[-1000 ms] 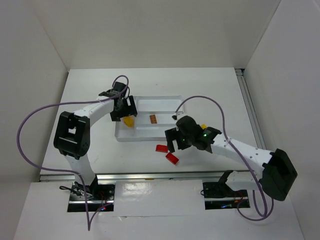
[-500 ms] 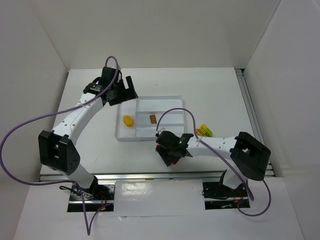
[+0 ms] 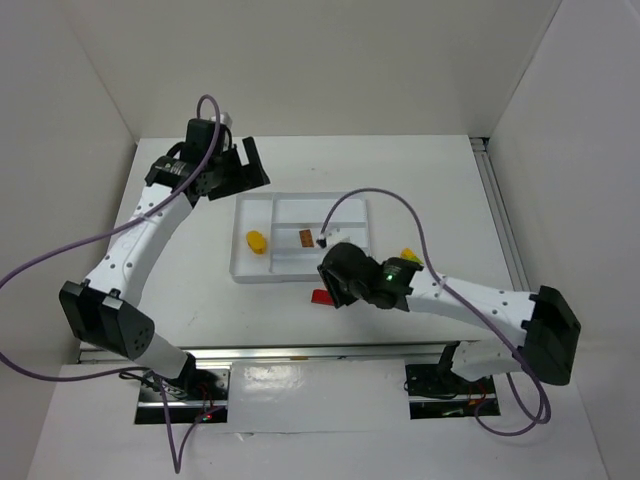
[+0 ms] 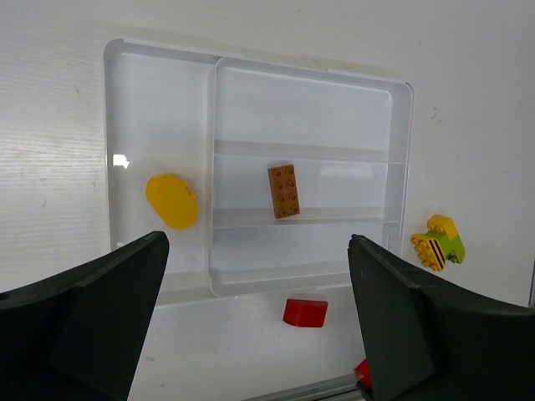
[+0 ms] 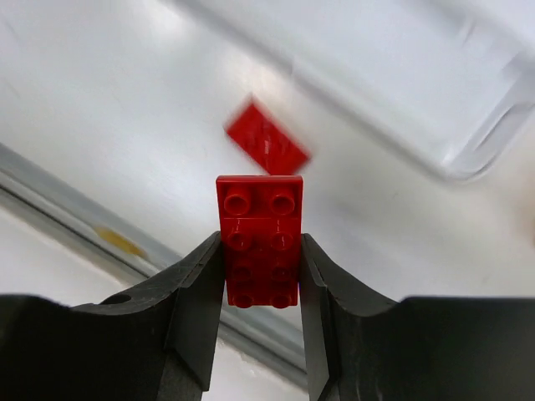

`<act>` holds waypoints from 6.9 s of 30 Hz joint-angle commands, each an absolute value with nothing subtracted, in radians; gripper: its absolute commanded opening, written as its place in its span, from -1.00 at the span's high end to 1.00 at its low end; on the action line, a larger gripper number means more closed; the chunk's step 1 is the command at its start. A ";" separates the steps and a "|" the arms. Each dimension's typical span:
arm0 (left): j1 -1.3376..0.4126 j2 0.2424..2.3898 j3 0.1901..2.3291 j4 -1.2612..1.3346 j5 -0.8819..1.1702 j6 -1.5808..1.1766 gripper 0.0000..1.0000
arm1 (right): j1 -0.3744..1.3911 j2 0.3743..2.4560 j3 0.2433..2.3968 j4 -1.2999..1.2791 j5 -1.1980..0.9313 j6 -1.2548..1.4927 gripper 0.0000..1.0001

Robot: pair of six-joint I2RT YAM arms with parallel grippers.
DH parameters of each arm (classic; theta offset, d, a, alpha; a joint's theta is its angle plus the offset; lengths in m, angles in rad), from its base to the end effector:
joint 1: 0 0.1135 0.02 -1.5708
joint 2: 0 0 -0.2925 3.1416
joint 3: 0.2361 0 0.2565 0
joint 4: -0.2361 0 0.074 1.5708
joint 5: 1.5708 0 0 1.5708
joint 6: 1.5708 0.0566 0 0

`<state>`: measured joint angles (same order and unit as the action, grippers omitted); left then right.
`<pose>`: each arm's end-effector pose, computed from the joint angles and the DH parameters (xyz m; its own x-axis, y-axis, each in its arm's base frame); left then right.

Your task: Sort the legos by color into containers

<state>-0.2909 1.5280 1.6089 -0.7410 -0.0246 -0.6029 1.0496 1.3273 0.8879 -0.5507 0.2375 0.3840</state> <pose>0.3399 -0.1003 0.4056 -0.6359 -0.4013 -0.6592 -0.1122 0.8932 -0.4355 0.1467 0.2288 0.2377 -0.6777 -0.4490 -0.5823 -0.5659 0.8241 0.0231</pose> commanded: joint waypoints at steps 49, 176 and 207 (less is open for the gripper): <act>-0.293 1.376 1.586 -0.888 -0.029 -0.557 -0.98 | 0.925 1.361 0.824 -0.261 0.137 0.187 -0.51; -0.261 1.463 1.531 -0.811 0.043 -0.537 -0.98 | 0.371 1.329 0.961 -0.509 0.376 0.583 -0.42; -0.299 1.485 1.500 -0.781 0.126 -0.486 -0.98 | 0.235 1.476 0.828 -0.391 0.244 0.930 -0.69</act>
